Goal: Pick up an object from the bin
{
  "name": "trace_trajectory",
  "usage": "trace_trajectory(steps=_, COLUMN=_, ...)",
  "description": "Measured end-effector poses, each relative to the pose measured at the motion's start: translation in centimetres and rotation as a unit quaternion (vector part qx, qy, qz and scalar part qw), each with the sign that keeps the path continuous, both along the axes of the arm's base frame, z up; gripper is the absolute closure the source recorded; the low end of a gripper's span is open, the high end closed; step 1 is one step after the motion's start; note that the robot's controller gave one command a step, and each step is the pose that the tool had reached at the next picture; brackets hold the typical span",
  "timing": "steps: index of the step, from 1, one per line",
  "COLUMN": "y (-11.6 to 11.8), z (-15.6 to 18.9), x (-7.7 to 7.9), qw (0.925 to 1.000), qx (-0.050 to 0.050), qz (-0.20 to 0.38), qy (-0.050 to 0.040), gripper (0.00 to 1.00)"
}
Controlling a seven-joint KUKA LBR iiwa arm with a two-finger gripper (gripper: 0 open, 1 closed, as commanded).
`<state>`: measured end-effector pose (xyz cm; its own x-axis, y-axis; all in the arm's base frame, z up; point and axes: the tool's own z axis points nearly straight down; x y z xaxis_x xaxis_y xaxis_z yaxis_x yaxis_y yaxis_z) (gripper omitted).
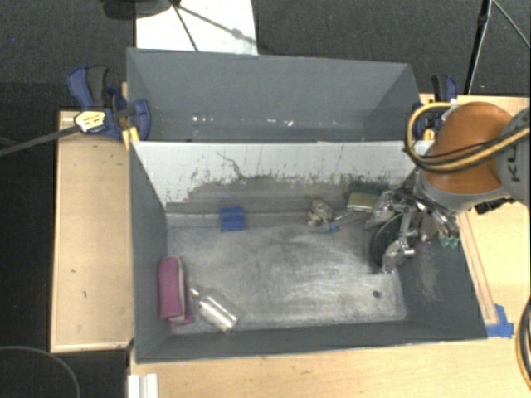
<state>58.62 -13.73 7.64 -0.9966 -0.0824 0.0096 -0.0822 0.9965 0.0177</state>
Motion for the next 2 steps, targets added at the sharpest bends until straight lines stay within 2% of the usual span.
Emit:
trace_trajectory(steps=1, y=0.1, z=0.0, x=0.1, qw=1.0000, qx=0.000, qz=-0.001, qy=-0.0024, gripper=1.00)
trace_trajectory(steps=2, y=1.6, z=22.6, x=-3.9, qw=0.9653, qx=-0.008, qz=0.261, qy=-0.0117, gripper=1.00)
